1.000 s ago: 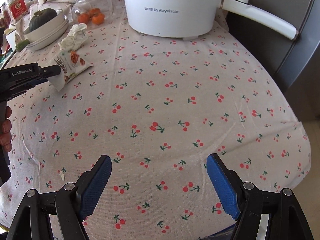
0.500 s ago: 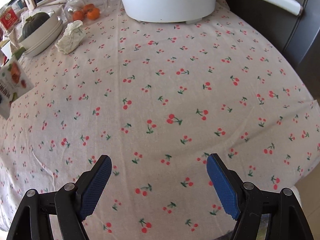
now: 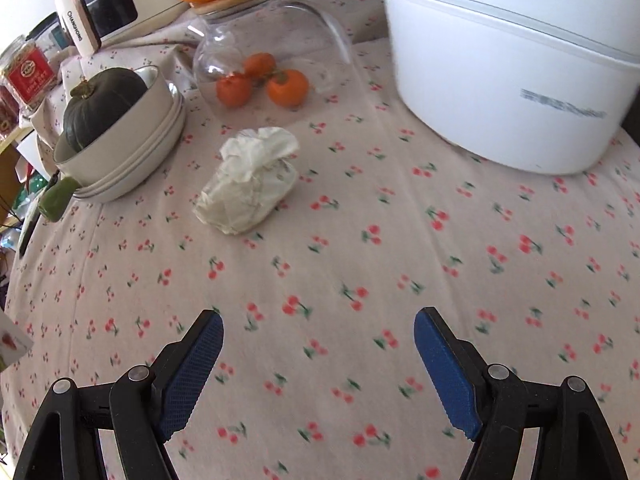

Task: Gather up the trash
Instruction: 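Grasp the crumpled tissue with the right gripper while the left holds the packet, then carry the packet and tissue to the bin and release both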

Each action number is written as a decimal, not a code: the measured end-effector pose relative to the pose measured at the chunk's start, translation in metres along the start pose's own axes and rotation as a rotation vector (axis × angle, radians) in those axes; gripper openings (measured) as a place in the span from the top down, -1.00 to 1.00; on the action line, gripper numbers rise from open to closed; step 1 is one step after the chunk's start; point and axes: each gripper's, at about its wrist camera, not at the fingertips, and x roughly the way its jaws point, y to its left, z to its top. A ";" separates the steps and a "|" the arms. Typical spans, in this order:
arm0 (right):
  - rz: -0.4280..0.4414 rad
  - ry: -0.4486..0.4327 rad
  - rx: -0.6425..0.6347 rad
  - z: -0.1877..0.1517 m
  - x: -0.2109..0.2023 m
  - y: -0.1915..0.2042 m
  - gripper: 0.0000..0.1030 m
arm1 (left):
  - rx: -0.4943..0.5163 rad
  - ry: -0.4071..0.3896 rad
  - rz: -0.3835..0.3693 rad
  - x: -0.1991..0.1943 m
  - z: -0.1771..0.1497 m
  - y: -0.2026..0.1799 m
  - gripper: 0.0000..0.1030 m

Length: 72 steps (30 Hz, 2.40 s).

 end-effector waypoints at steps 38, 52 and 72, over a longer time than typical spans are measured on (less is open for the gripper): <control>0.118 -0.039 0.004 -0.050 -0.108 -0.047 0.77 | -0.054 -0.026 -0.167 -0.136 -0.039 -0.078 0.95; 0.118 0.005 0.045 -0.153 -0.204 -0.111 0.77 | 0.067 0.060 -0.329 -0.146 -0.101 -0.186 0.95; 0.015 0.052 0.148 -0.242 -0.273 -0.221 0.76 | 0.374 0.246 -0.550 -0.118 -0.176 -0.362 0.95</control>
